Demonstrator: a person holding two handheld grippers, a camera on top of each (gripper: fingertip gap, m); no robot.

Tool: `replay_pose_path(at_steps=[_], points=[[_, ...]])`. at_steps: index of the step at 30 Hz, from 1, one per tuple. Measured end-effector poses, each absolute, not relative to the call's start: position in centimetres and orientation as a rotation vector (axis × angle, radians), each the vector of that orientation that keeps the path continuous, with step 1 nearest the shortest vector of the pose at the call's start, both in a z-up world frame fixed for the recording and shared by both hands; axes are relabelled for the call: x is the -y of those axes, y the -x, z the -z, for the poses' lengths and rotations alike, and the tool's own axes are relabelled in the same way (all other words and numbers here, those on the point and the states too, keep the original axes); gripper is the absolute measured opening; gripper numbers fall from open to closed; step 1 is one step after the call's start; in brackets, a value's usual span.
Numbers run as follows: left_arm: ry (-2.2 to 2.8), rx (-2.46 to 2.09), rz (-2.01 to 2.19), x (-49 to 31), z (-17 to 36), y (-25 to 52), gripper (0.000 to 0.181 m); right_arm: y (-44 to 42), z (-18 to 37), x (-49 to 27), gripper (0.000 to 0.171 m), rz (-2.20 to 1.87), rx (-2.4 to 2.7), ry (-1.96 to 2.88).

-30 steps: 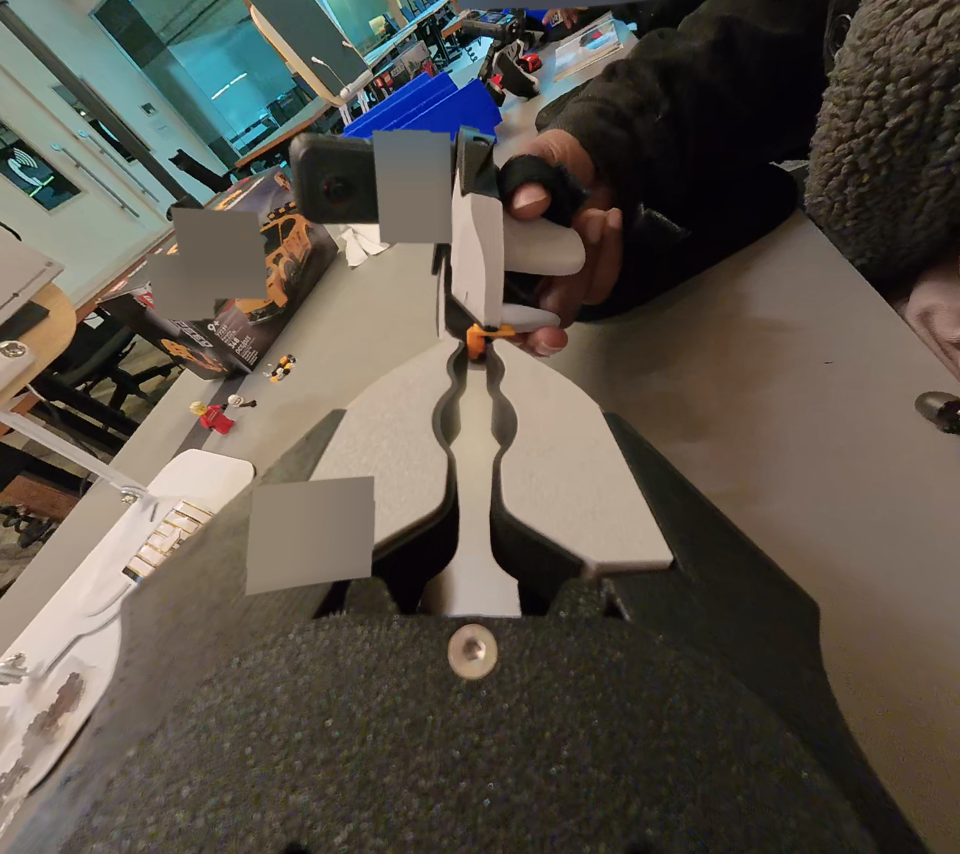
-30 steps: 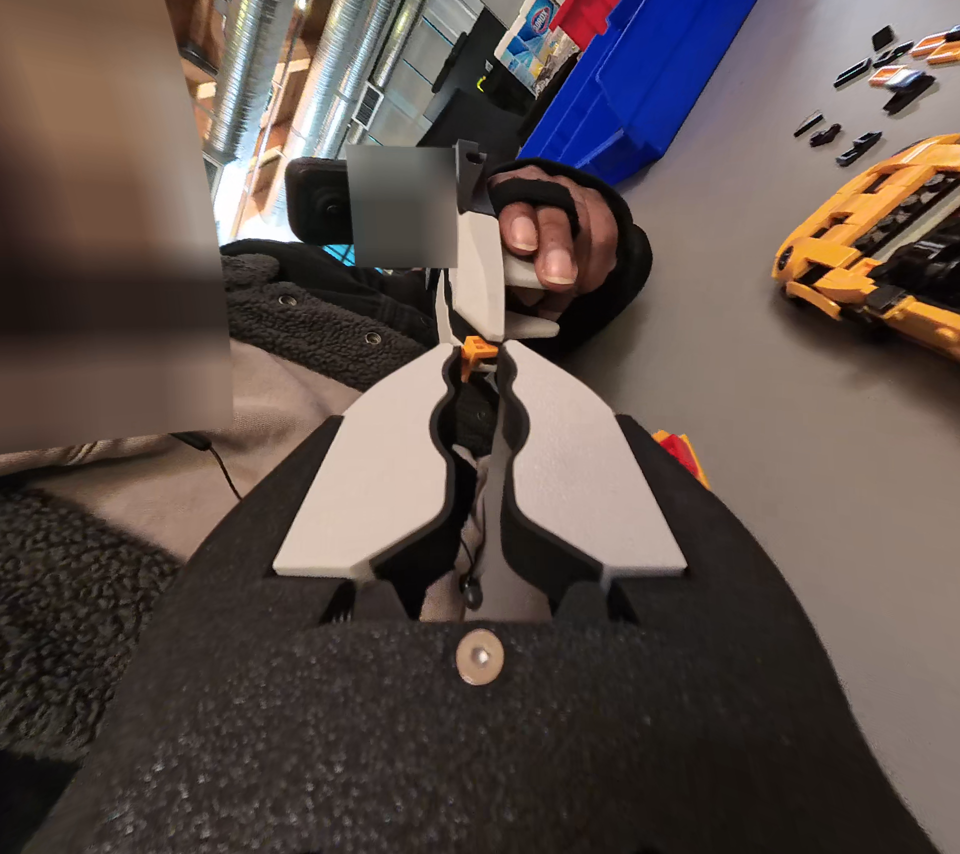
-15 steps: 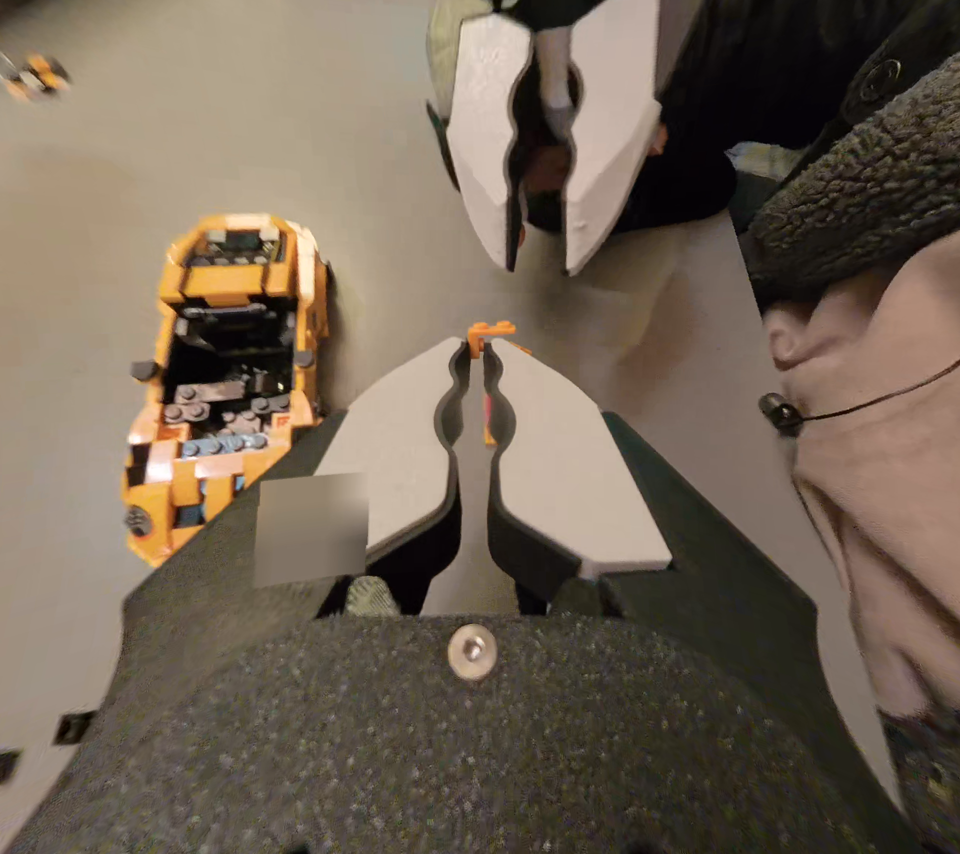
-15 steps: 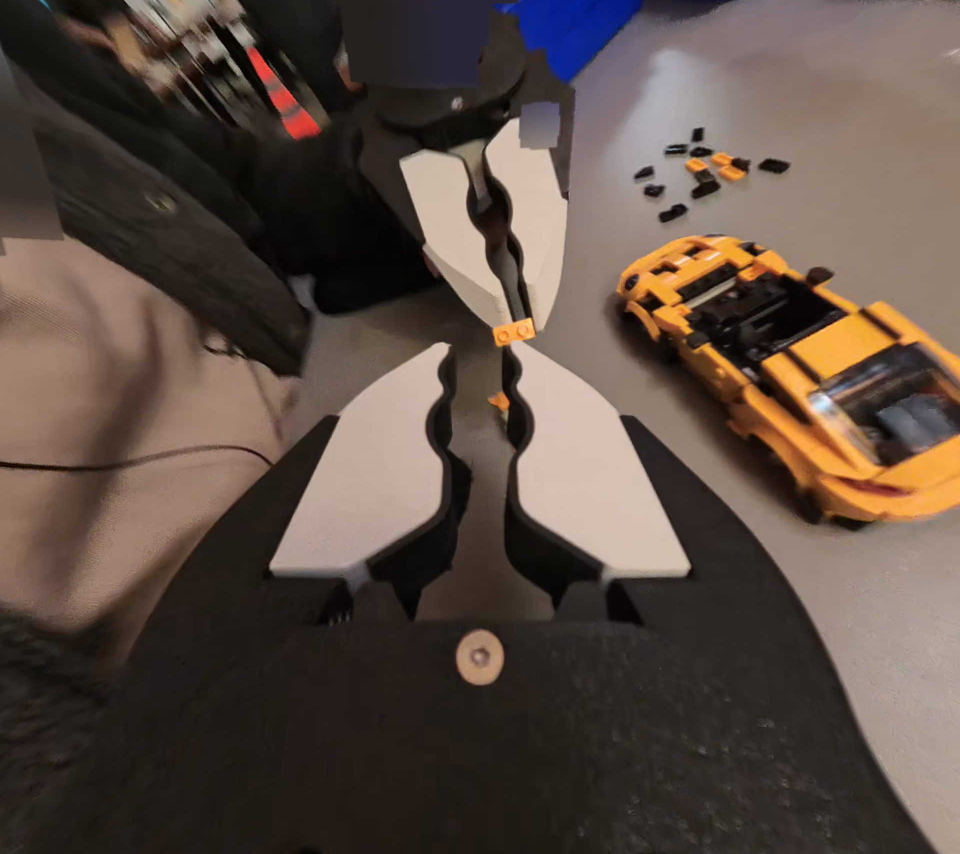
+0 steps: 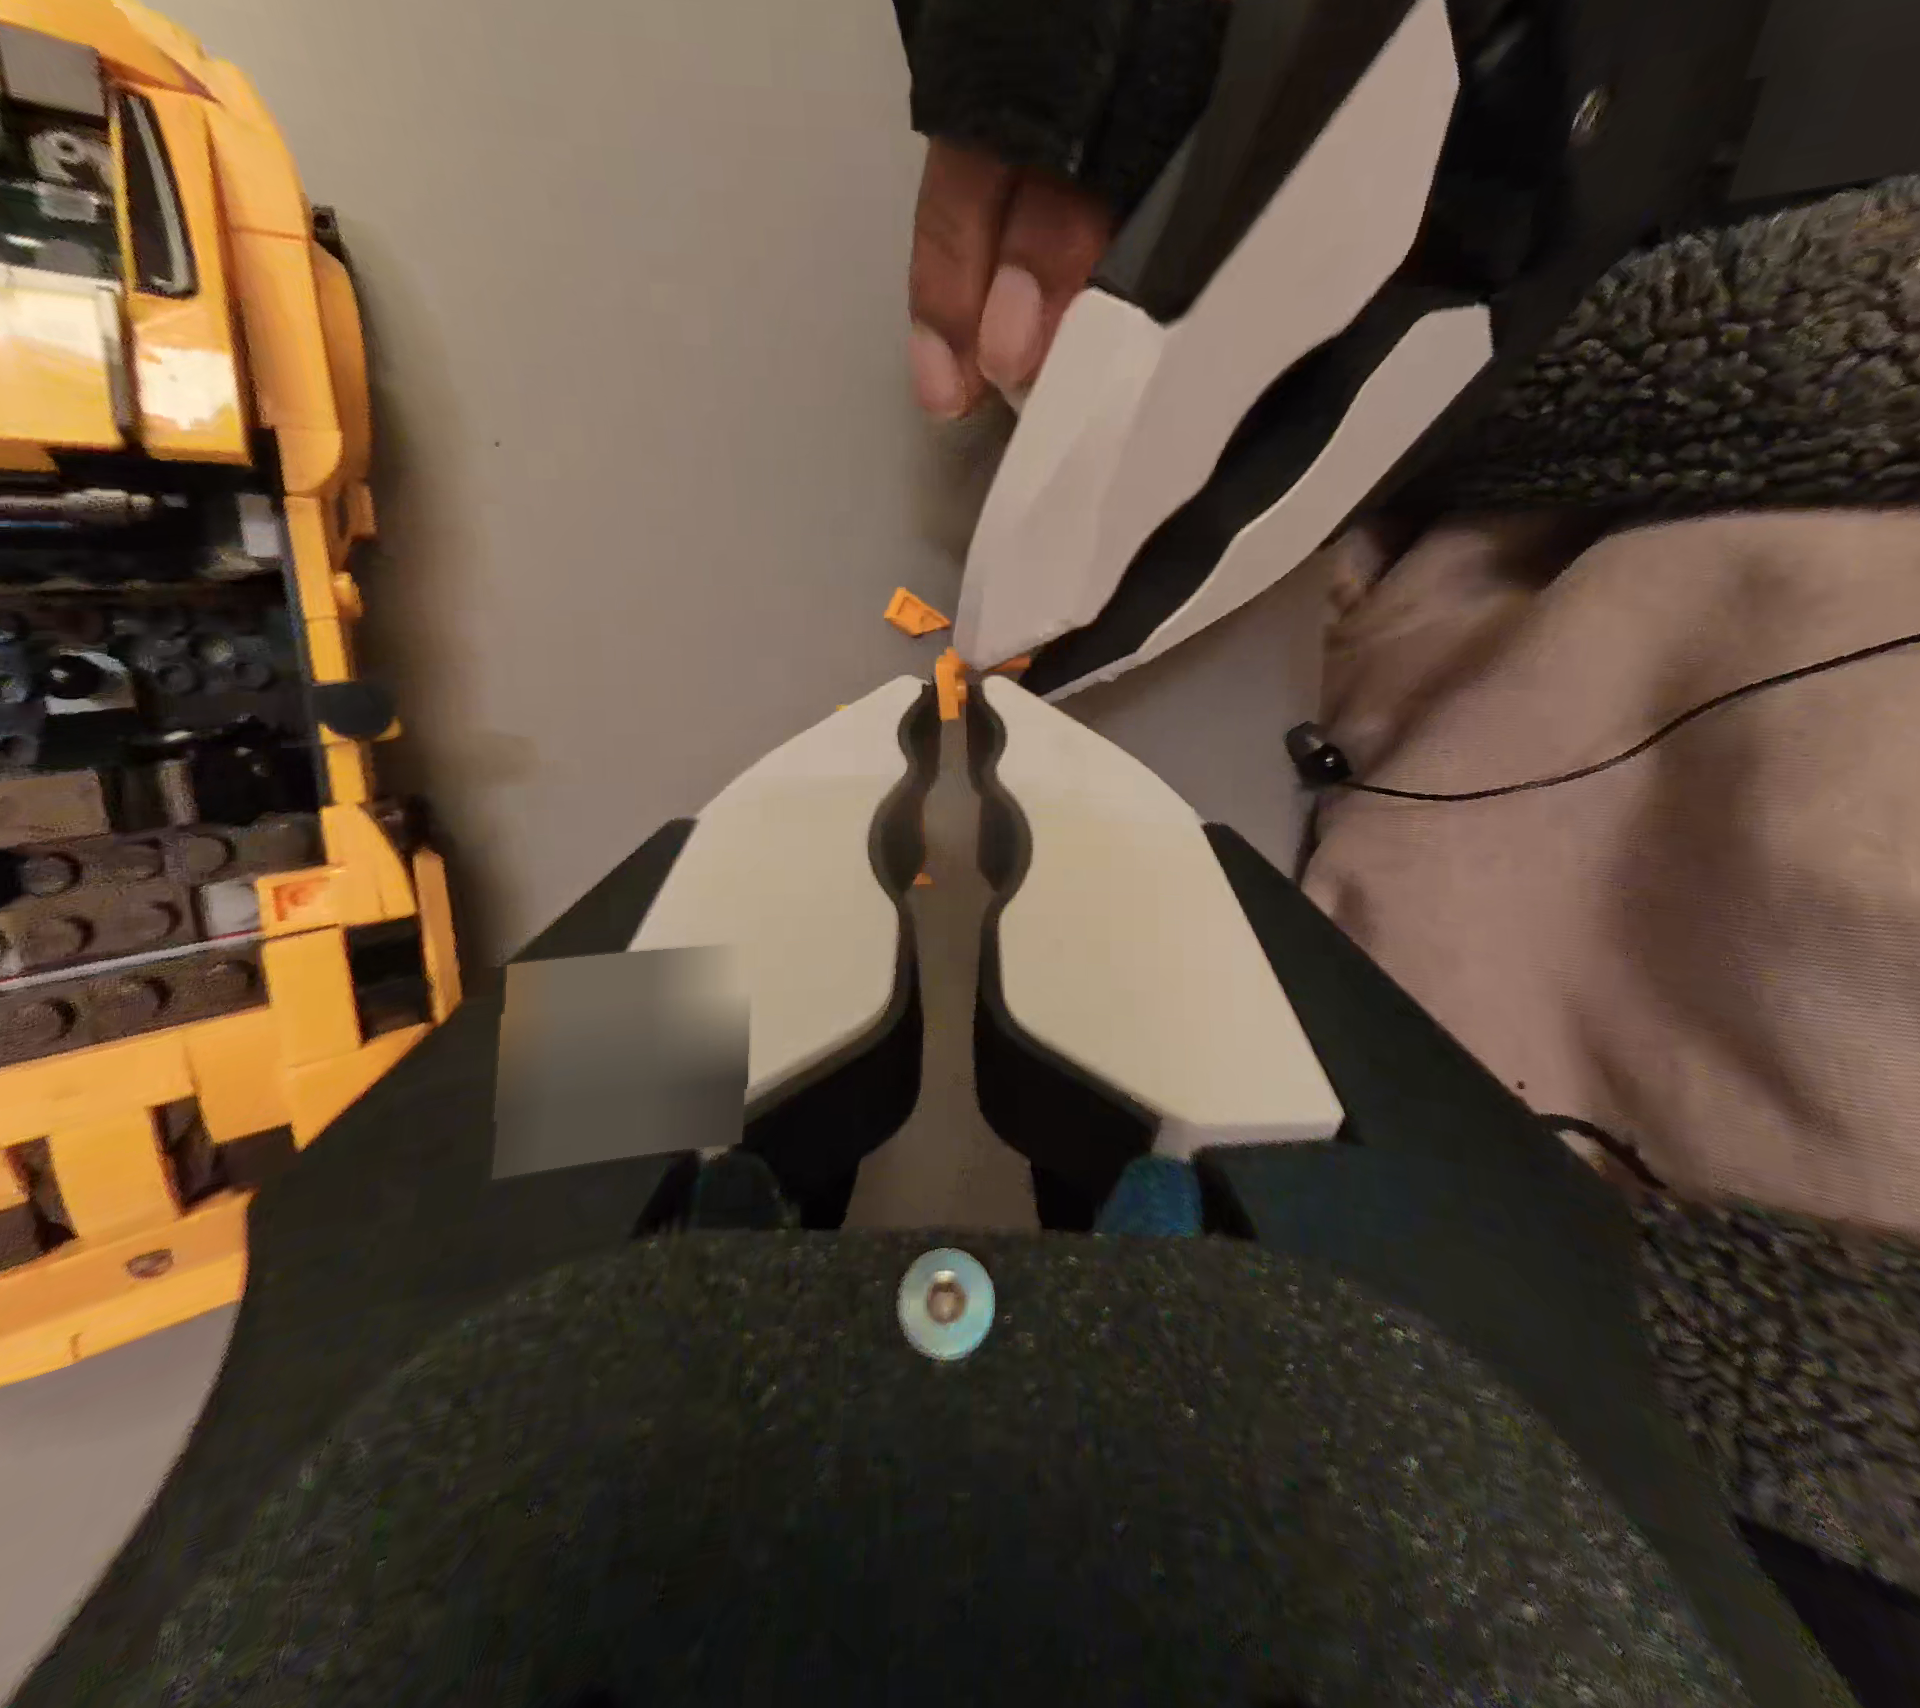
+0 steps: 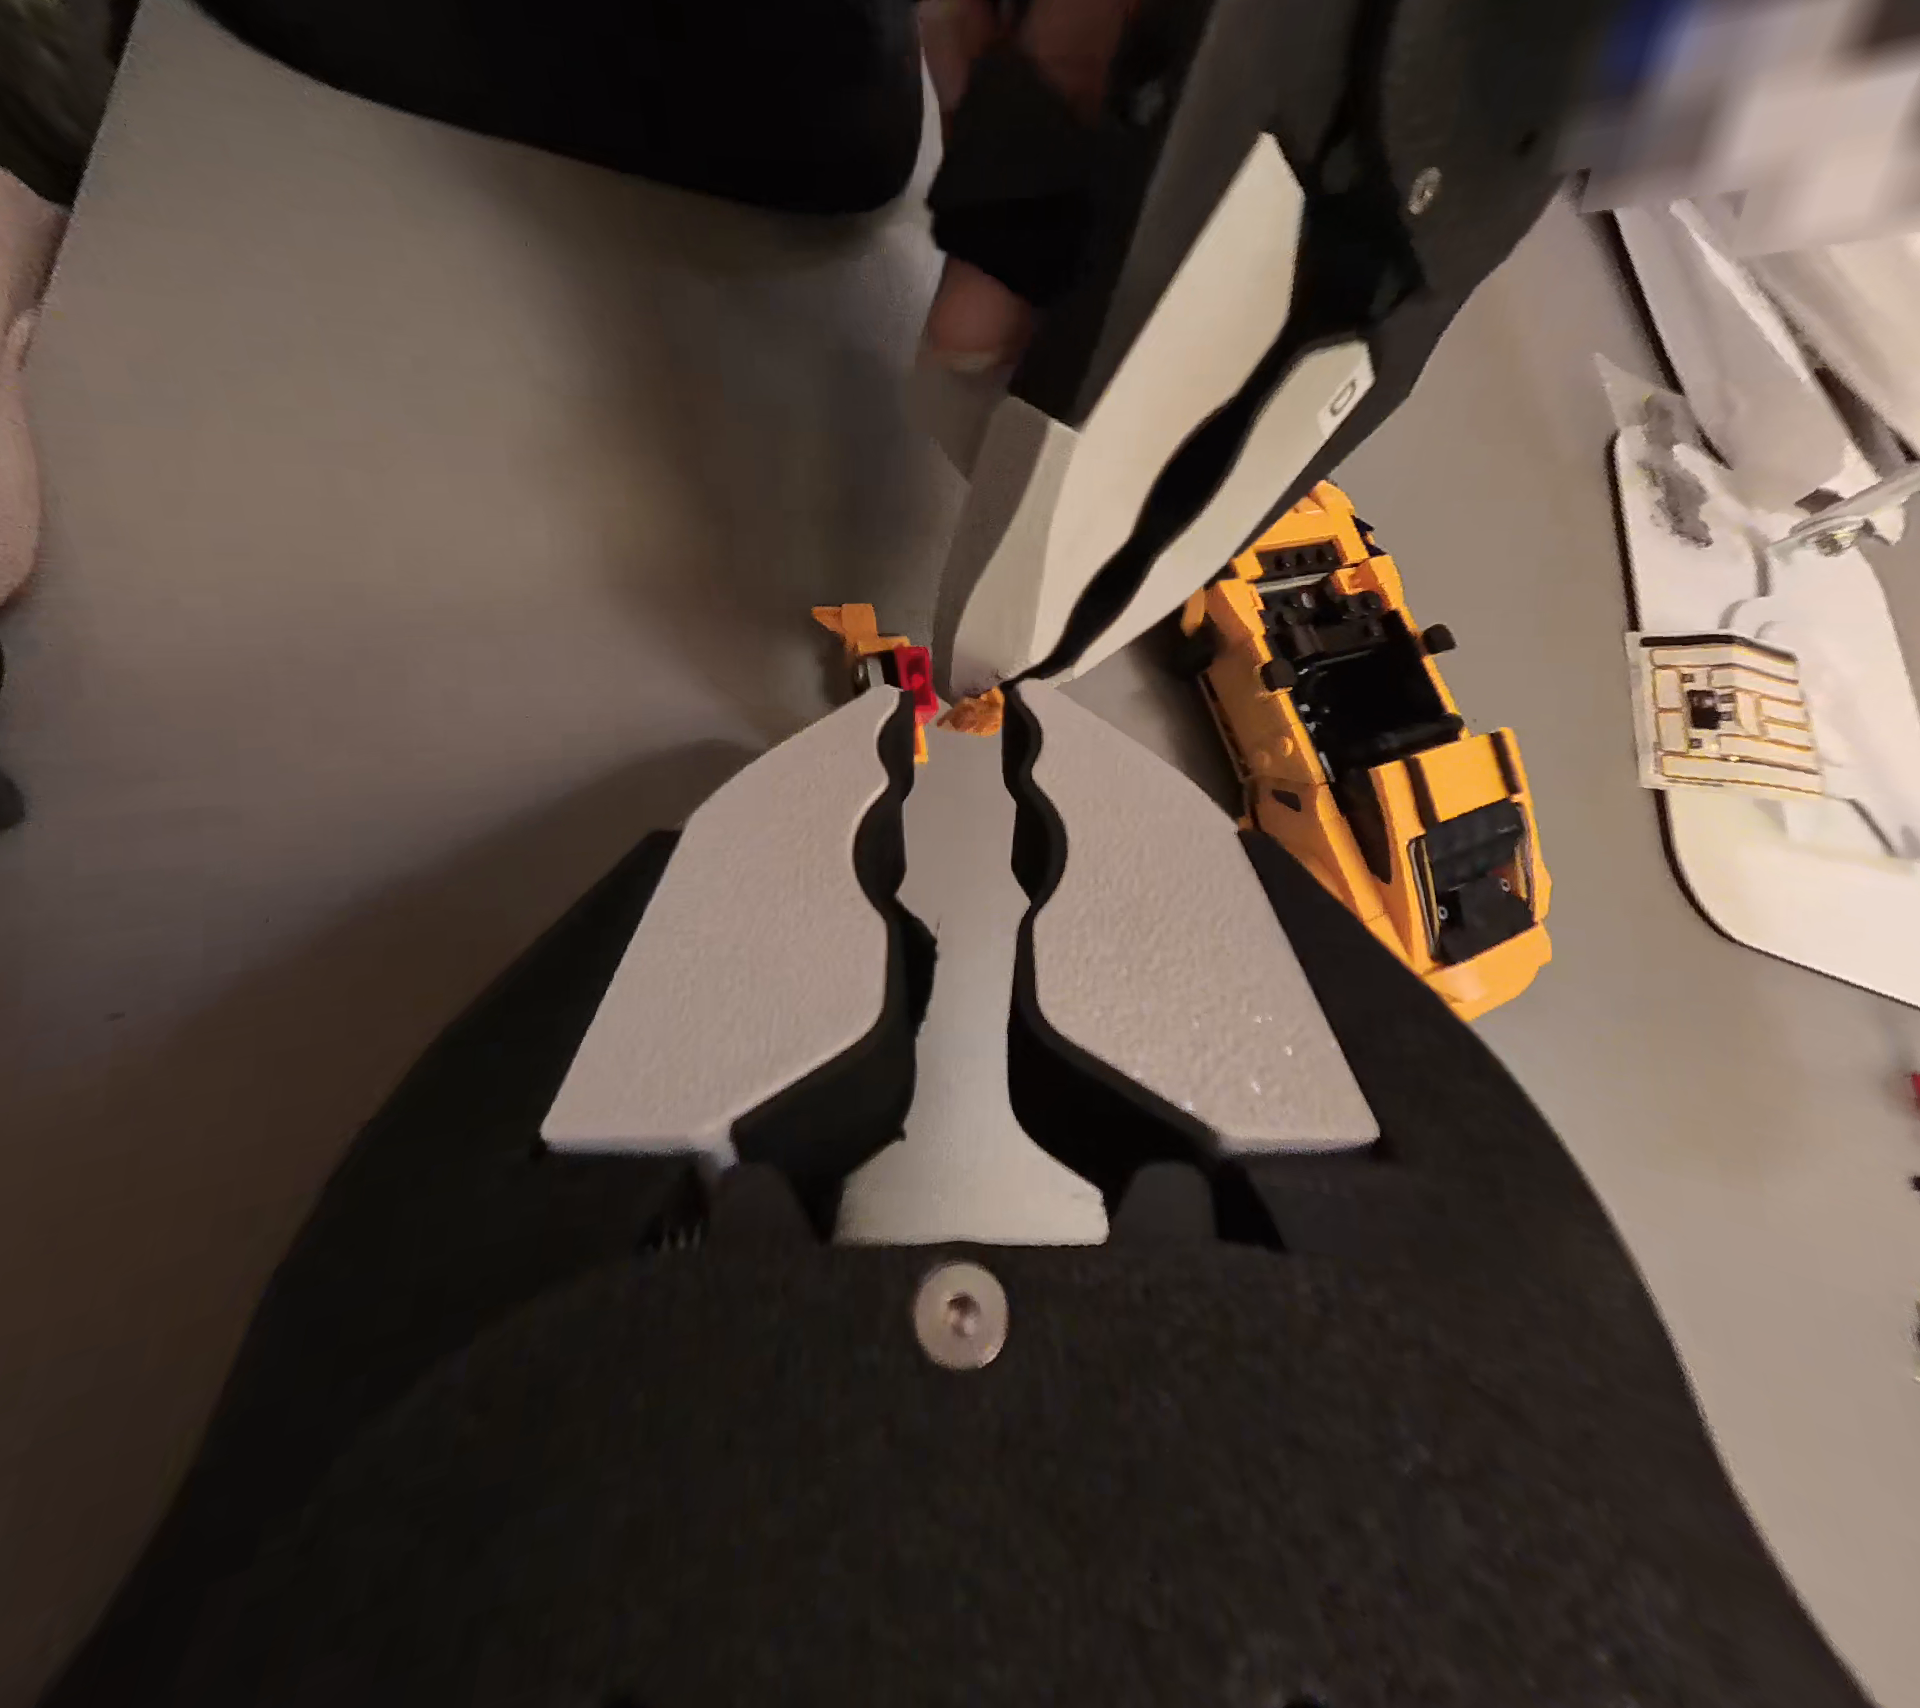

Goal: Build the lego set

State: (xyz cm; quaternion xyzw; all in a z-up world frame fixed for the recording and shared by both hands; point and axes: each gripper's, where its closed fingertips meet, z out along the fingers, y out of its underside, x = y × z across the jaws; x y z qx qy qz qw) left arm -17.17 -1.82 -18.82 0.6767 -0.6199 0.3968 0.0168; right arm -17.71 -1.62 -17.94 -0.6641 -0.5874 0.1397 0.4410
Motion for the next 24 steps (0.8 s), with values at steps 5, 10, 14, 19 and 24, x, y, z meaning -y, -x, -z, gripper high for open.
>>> replay_pose_path(at_steps=[5, 10, 14, 19, 24], points=[[-2.064, 1.754, -1.281, 2.4, 18.6, 17.1, 0.004, 17.4, 17.8, 1.8, 0.007, -0.206, 1.518, 1.524], [-2.039, 1.832, -1.383, 2.4, 17.9, 17.0, 0.016, 16.9, 17.5, 1.6, 0.006, -0.425, 1.356, 1.644], [-2.13, 2.22, -1.463, 1.4, 17.1, 16.6, 0.026, 16.3, 15.2, 1.1, 0.006, -0.899, 1.002, 1.797], [-2.293, 2.575, -1.611, 0.8, 14.5, 15.6, 0.019, 16.1, 13.5, 0.8, 0.006, -1.319, 0.7, 1.846], [-2.298, 2.677, -1.62, 1.0, 14.0, 15.7, 0.008, 16.2, 13.3, 0.7, 0.006, -1.467, 0.618, 1.838]])
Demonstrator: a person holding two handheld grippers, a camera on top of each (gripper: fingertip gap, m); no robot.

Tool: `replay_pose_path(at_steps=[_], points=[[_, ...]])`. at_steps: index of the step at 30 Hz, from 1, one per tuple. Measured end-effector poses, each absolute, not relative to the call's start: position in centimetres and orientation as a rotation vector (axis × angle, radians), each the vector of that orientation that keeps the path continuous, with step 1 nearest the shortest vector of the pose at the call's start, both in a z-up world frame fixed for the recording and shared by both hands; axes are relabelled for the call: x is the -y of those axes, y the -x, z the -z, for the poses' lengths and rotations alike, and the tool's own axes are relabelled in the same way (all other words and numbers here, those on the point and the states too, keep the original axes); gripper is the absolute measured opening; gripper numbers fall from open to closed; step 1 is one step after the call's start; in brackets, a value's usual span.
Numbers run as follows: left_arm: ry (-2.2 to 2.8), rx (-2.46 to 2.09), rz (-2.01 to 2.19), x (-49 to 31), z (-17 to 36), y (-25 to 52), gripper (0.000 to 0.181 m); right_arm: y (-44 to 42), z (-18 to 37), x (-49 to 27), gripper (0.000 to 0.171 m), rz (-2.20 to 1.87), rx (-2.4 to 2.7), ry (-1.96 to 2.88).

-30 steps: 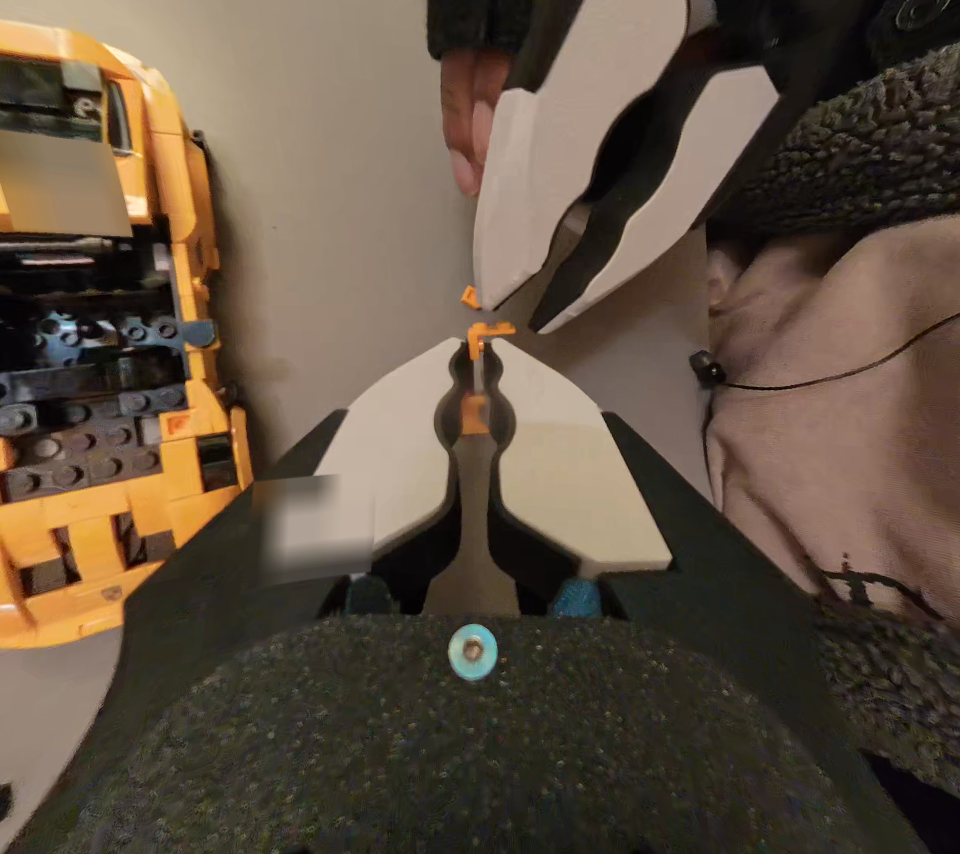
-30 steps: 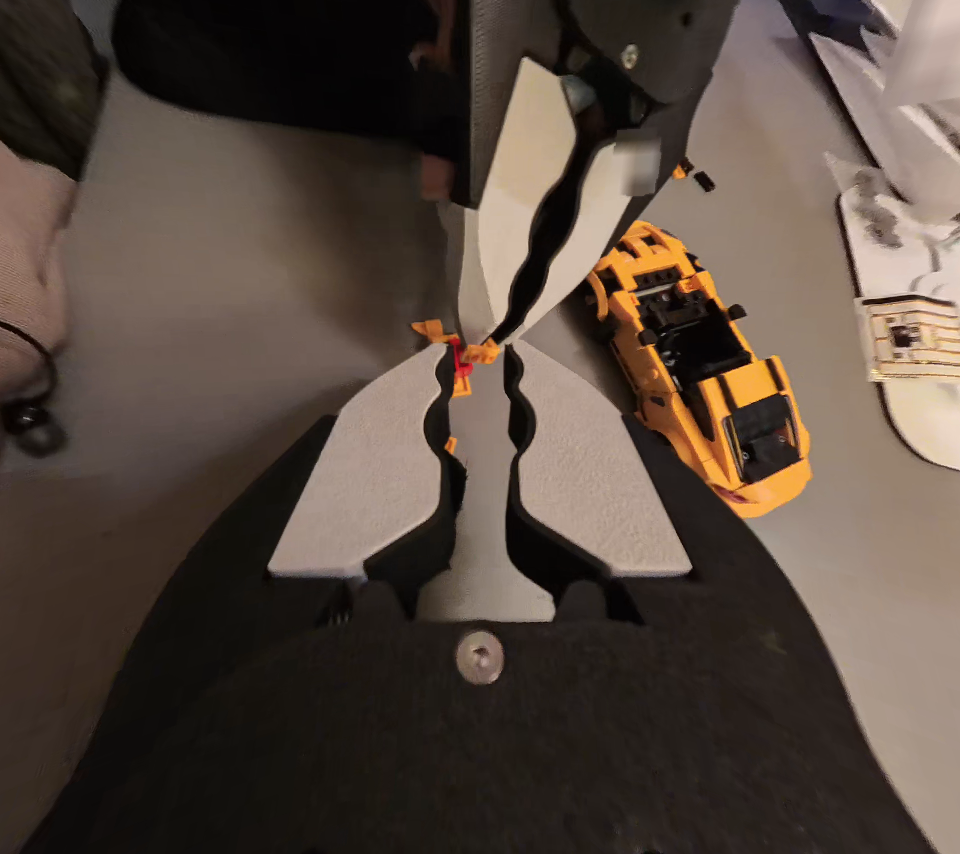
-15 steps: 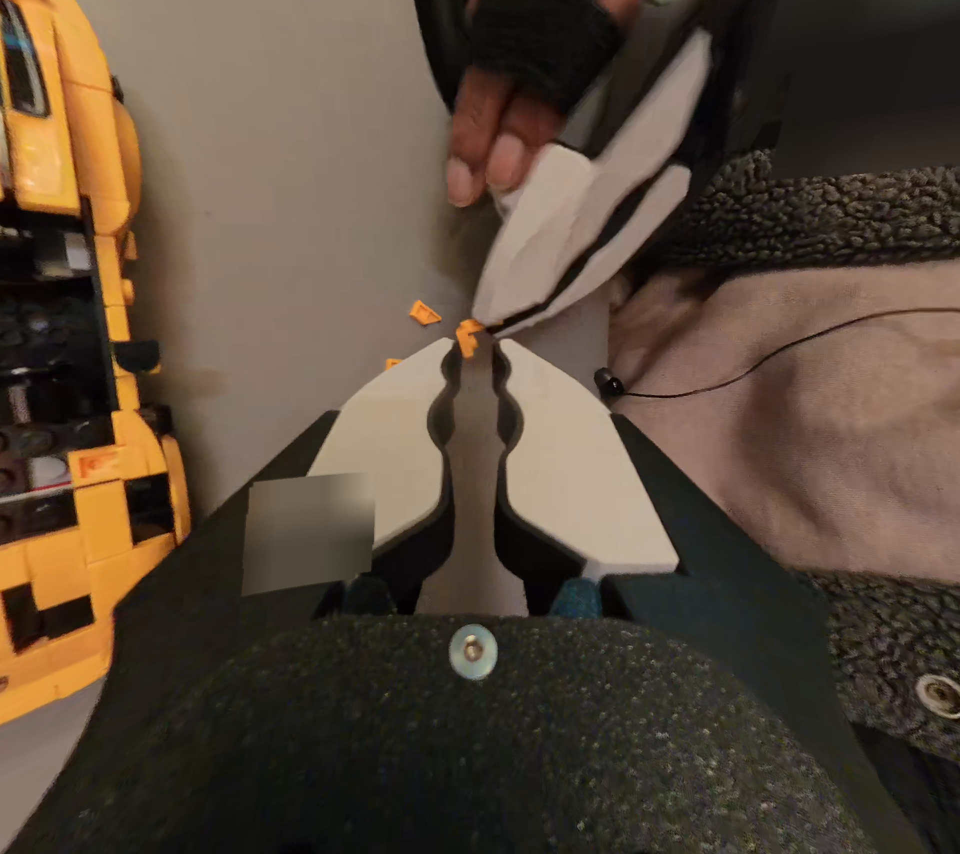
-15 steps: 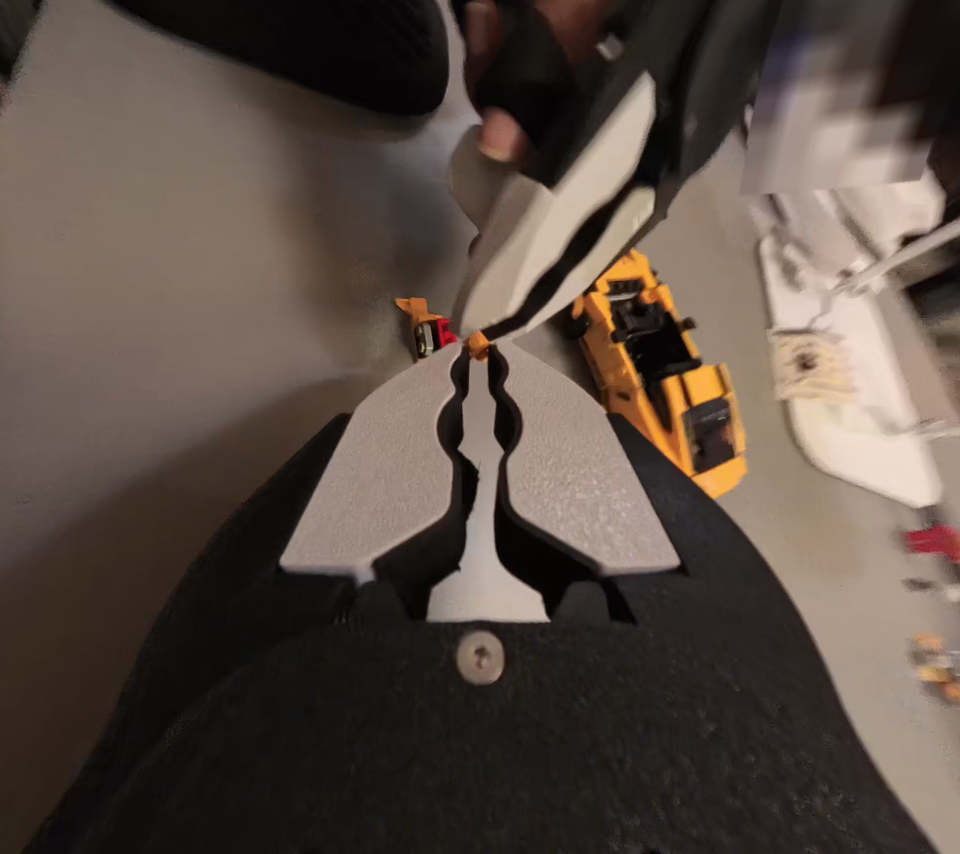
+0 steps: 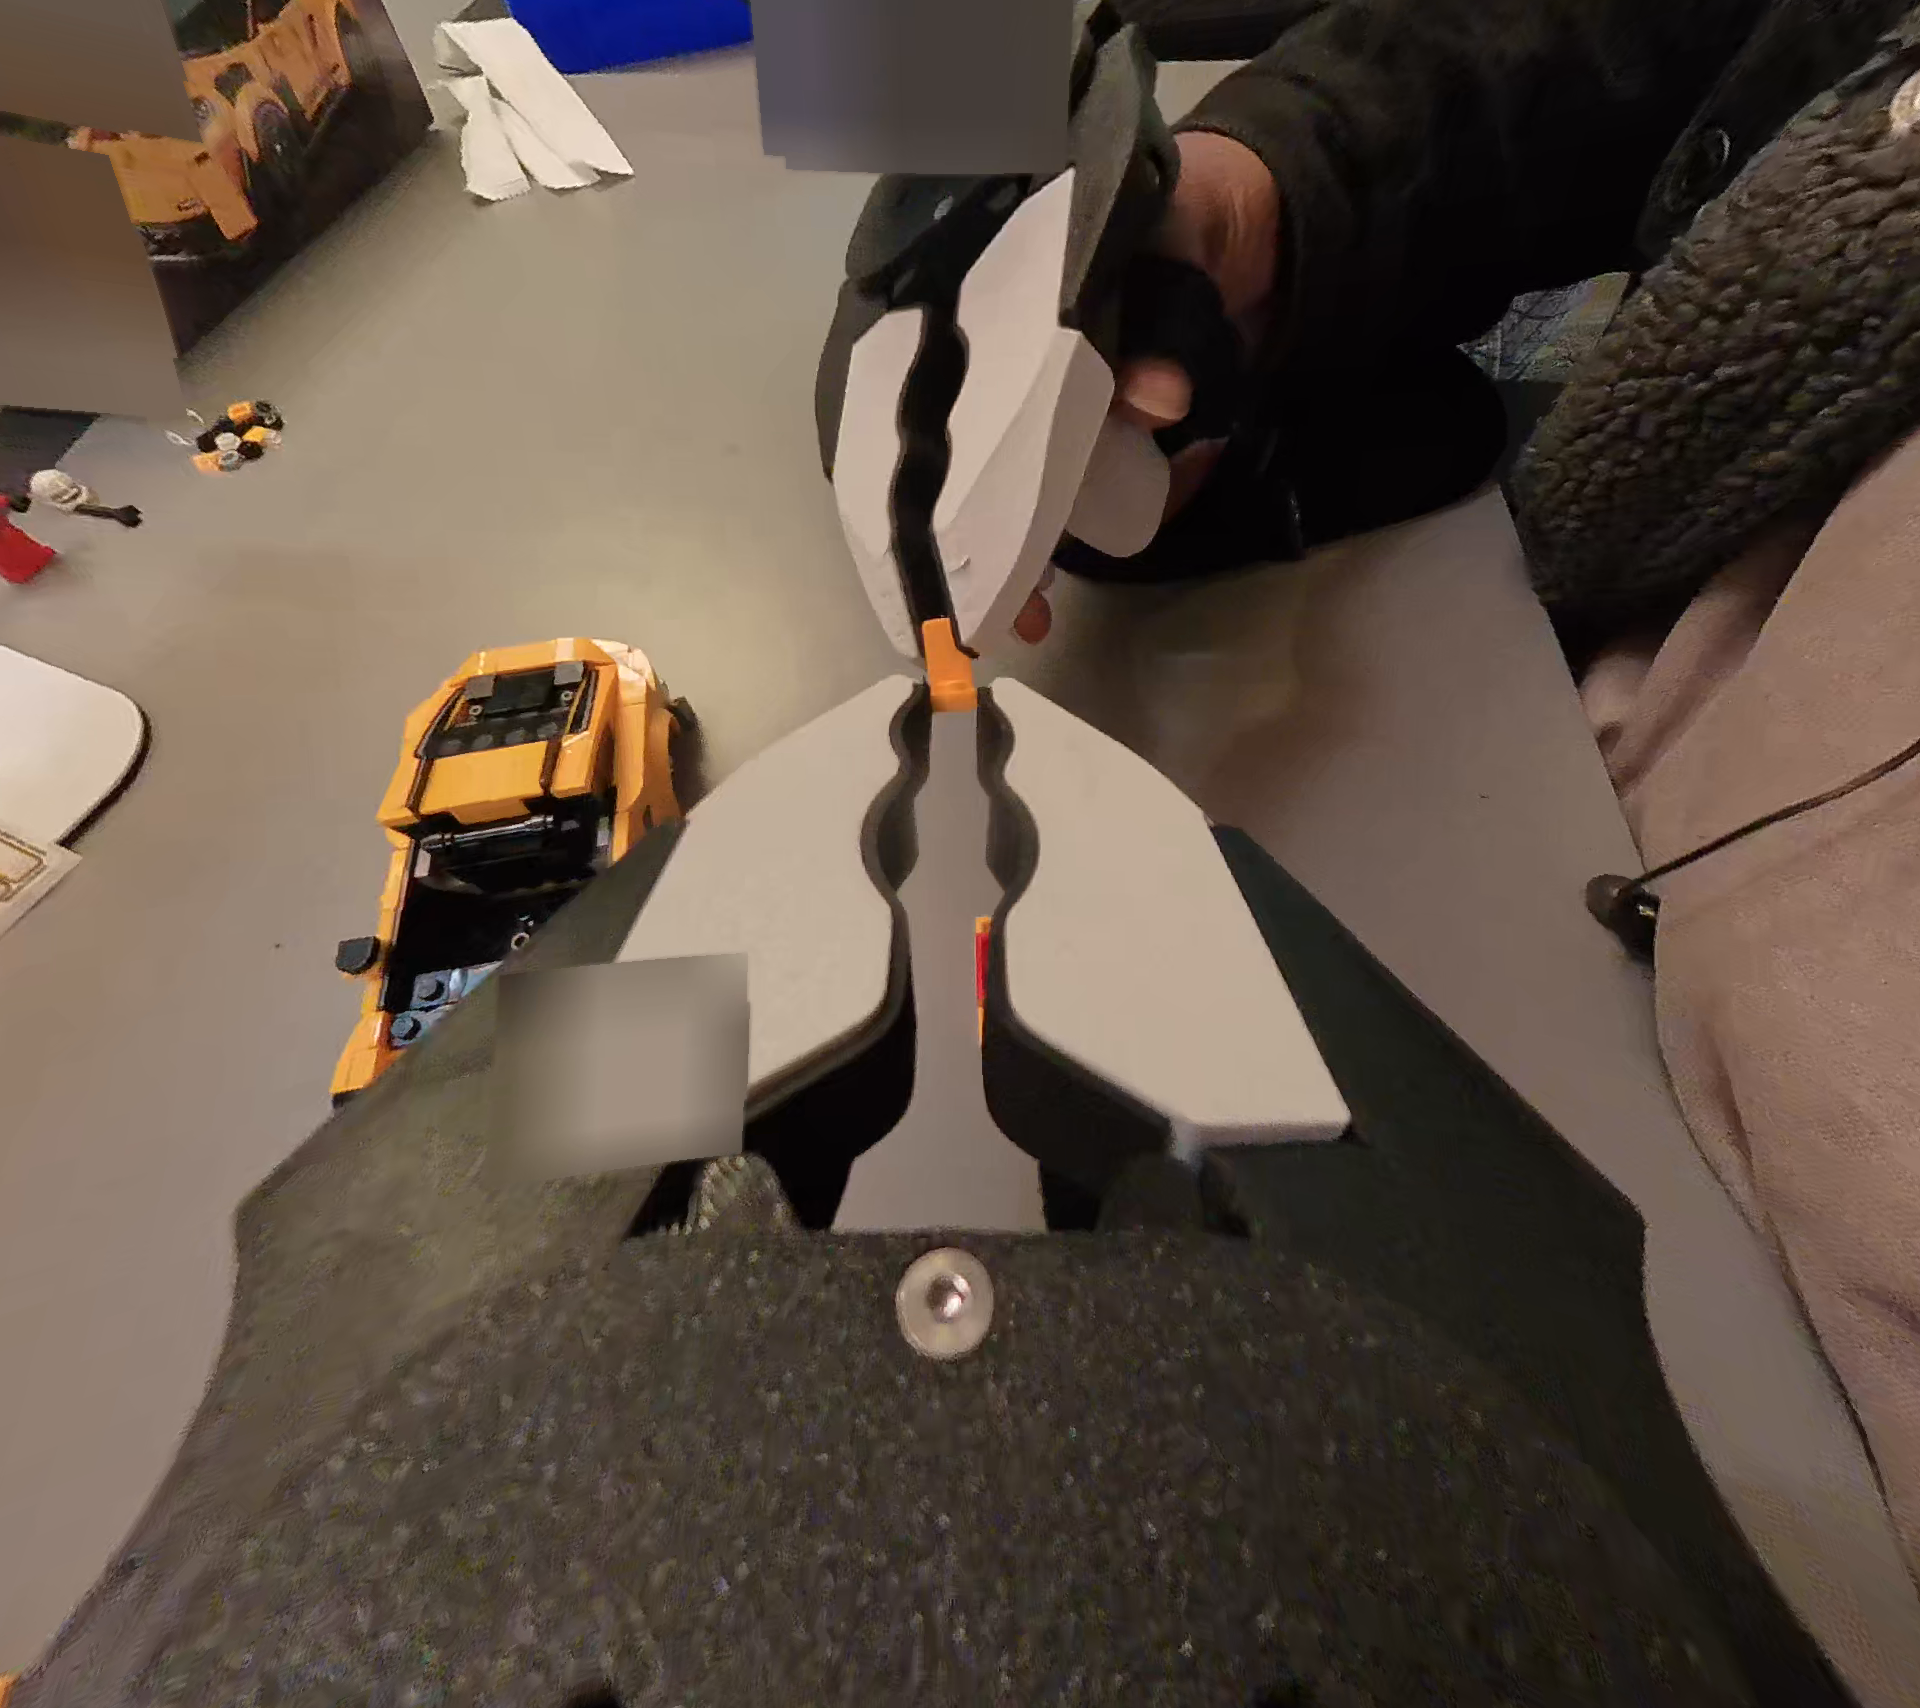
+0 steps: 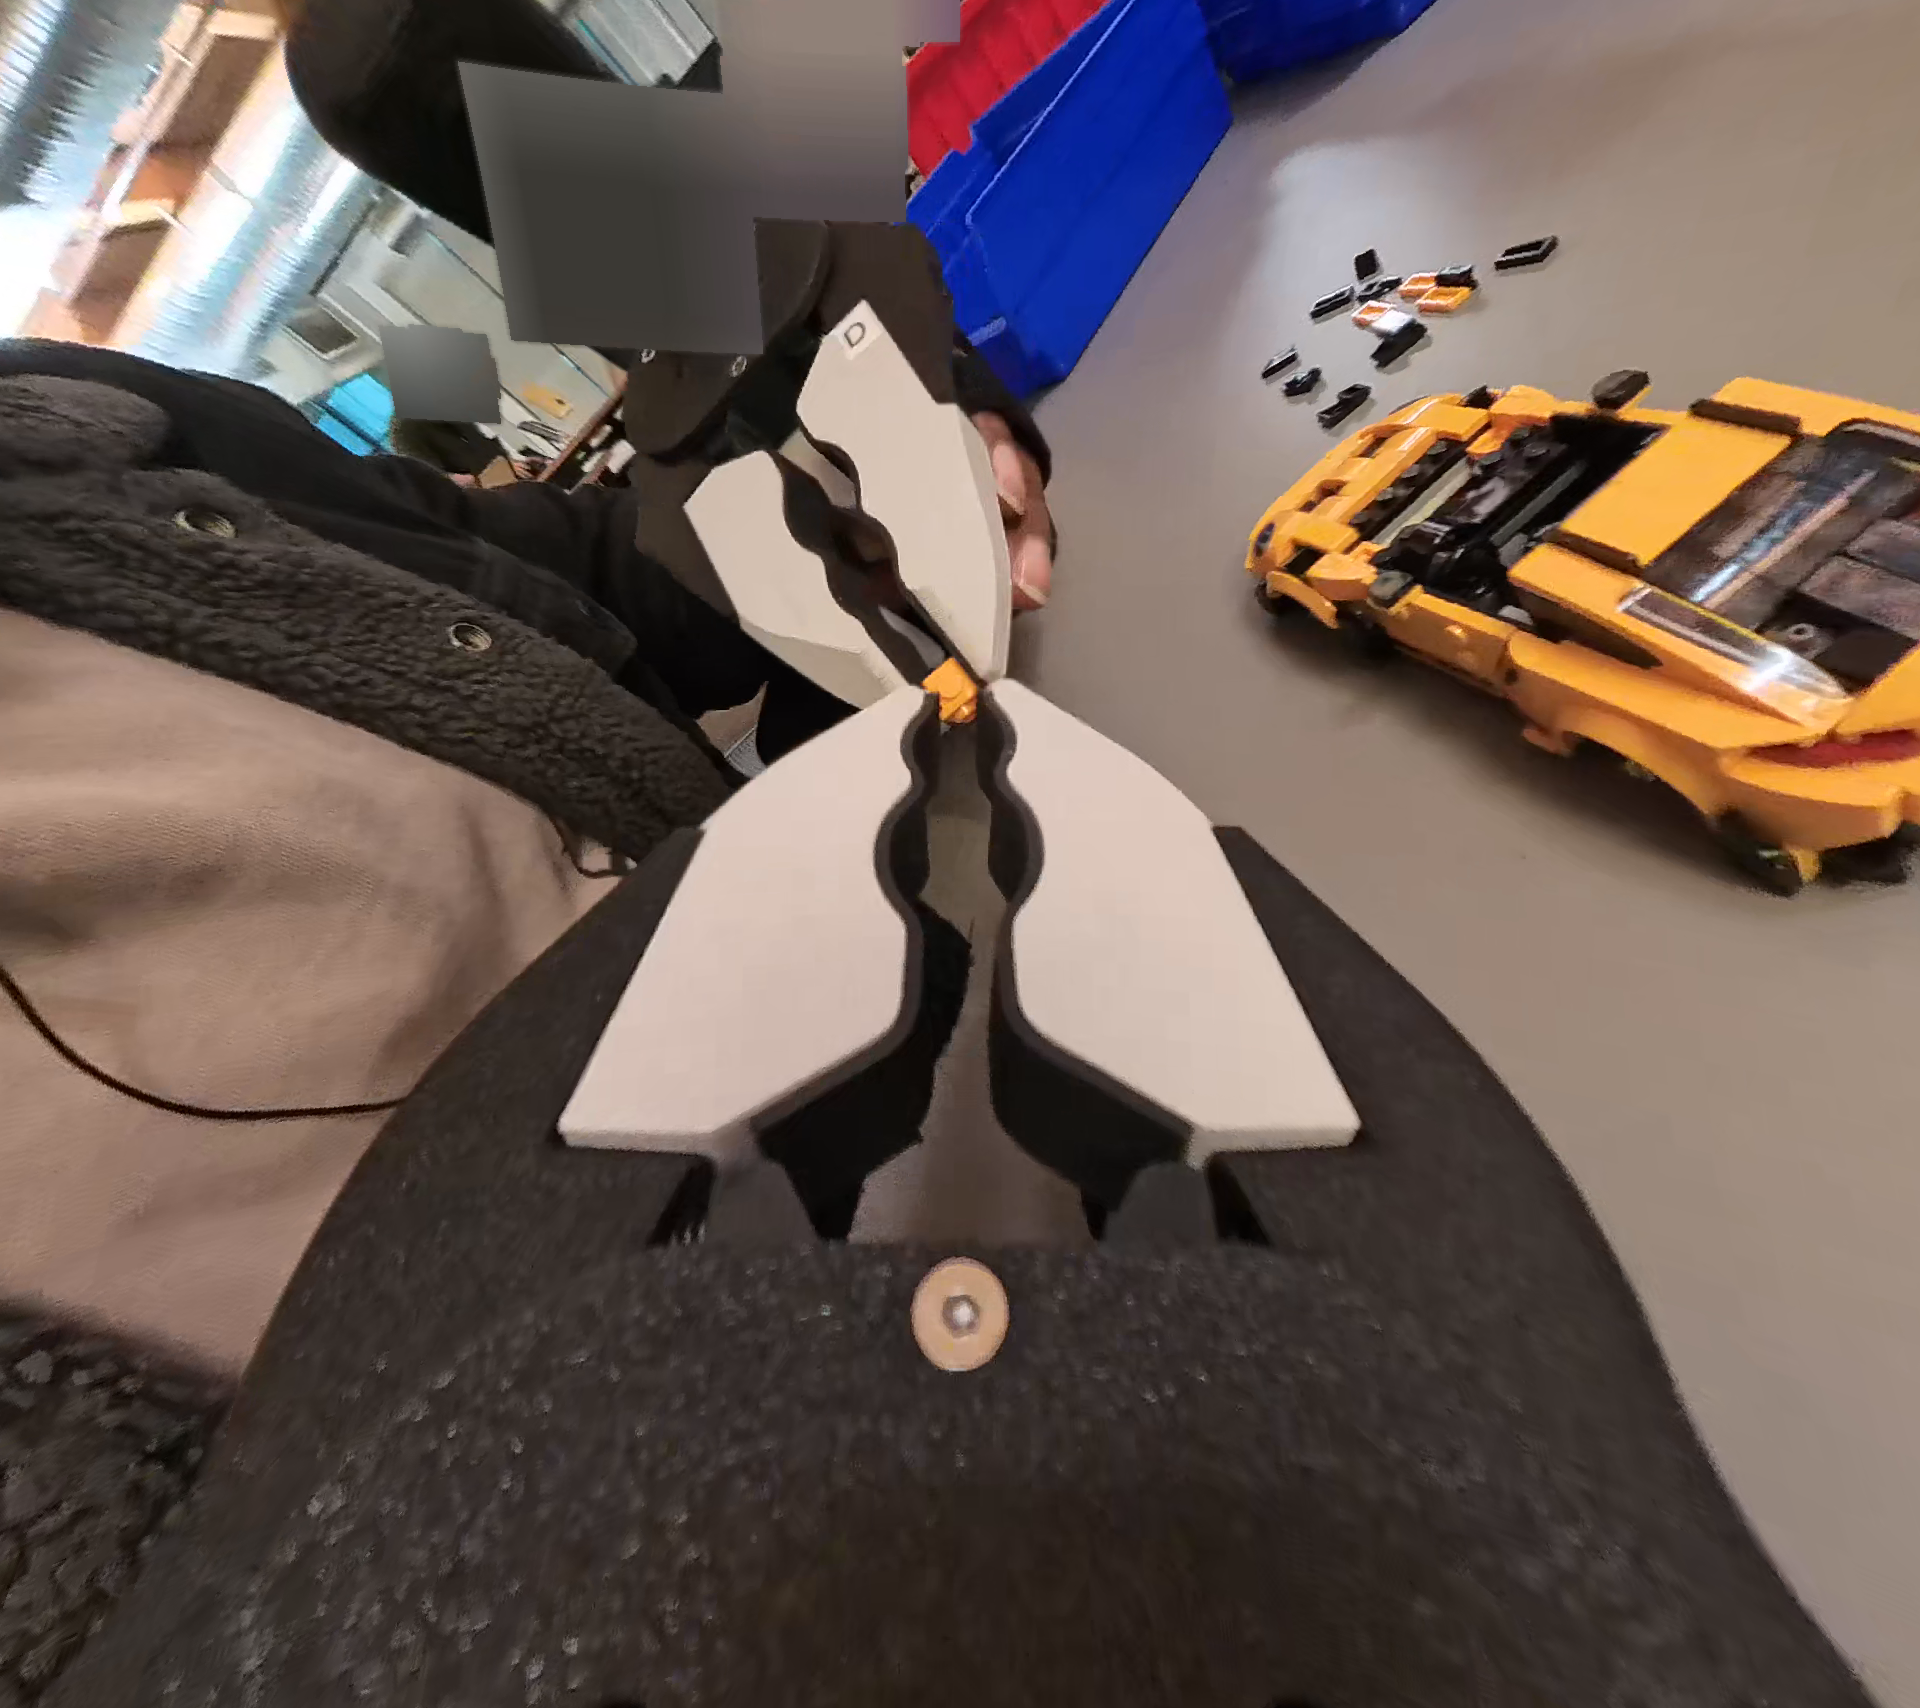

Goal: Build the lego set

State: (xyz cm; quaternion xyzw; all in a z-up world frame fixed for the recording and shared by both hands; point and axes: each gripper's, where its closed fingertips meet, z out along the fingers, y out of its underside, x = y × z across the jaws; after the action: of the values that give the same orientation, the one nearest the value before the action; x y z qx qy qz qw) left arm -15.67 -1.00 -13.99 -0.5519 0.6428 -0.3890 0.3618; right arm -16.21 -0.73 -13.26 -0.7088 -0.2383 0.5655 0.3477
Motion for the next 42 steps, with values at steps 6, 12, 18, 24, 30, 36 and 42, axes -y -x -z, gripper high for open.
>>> replay_pose_path(at_steps=[6, 12, 18, 24, 30, 36, 42], points=[[1.53, -1.792, 0.98, 0.8, 16.4, 16.3, 0.008, 16.0, 15.5, 1.1, 0.009, -1.347, 0.775, 1.995], [1.633, -1.95, 0.92, 0.4, 19.3, 17.5, 0.008, 15.3, 20.4, 3.9, 0.02, -0.803, 1.244, 2.215], [1.732, -2.005, 0.951, 0.1, 20.2, 18.0, 0.008, 15.7, 22.6, 3.4, 0.019, -0.512, 1.376, 2.24], [1.75, -1.992, 0.937, -0.5, 20.0, 18.3, 0.008, 15.6, 22.7, 2.7, 0.012, -0.469, 1.459, 2.206], [1.772, -1.969, 0.971, -0.2, 20.0, 18.2, 0.008, 15.3, 22.6, 2.7, 0.018, -0.457, 1.5, 2.17], [1.77, -2.021, 0.953, 1.4, 20.1, 17.4, 0.008, 14.2, 22.0, 2.8, 0.016, -0.465, 1.499, 2.135], [1.861, -2.121, 0.876, 1.8, 20.7, 16.0, 0.008, 14.1, 21.3, 2.4, 0.011, -0.485, 1.548, 1.998]])
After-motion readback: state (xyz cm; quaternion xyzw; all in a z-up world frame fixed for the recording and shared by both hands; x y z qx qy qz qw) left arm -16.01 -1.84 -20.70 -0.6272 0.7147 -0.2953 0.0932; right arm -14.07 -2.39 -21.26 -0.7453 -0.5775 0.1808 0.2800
